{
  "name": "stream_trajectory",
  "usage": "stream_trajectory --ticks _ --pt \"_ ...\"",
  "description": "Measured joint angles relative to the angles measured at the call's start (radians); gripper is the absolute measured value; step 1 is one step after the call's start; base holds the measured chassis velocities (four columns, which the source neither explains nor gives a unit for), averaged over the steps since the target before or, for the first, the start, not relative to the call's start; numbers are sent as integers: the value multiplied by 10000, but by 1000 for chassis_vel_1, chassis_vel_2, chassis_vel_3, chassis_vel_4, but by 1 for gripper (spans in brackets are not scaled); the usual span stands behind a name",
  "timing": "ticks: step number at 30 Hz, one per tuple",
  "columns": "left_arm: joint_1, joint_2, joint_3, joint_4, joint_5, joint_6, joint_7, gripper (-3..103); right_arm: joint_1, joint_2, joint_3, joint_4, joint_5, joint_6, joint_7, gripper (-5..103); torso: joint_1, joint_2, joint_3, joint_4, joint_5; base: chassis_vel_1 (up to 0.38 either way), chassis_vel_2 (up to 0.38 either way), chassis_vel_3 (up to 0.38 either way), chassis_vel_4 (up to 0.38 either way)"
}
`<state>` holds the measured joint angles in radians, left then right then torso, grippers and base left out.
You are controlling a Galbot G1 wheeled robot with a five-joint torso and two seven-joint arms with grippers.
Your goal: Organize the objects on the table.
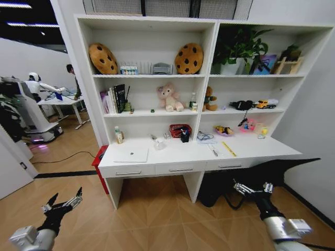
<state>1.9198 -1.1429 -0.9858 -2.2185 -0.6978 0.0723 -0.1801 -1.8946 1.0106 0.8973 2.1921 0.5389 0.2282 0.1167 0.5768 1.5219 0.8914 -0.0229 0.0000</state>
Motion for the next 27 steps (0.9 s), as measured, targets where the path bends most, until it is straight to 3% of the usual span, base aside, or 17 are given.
stream_trajectory --ticks 27 --pt "0 0 0 0 0 0 -2 100 0 0 0 1 0 0 -1 100 0 0 0 0 0 4 2 3 4"
